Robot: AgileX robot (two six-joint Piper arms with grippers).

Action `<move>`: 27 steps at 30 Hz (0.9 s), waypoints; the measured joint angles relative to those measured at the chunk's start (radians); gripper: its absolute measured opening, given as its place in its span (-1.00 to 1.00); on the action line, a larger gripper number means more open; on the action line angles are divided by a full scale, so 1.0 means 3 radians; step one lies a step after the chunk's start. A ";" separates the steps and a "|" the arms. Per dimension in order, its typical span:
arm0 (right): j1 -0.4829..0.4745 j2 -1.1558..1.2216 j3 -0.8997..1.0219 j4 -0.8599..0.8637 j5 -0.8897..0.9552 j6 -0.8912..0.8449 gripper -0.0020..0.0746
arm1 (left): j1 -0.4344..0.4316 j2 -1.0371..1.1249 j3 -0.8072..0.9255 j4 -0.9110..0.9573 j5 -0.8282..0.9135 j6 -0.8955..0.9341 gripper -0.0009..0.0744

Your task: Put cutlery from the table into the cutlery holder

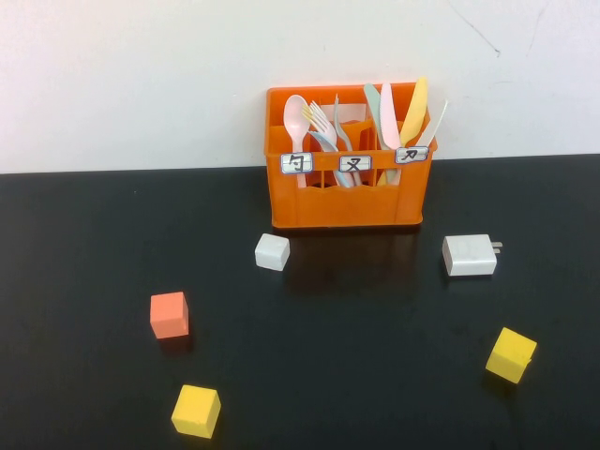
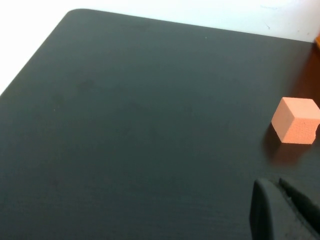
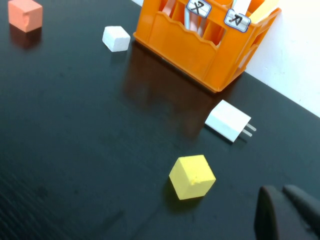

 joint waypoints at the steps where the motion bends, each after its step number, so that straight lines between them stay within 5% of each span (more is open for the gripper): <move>1: 0.0000 0.0000 0.0000 0.0000 0.0000 0.0000 -0.95 | 0.0000 0.0000 0.0000 0.0000 0.0006 0.0000 -0.98; 27: 0.0000 0.0000 0.0000 0.0000 0.0000 0.0000 -0.95 | 0.0000 0.0000 -0.0012 -0.0159 0.0058 0.0165 -0.98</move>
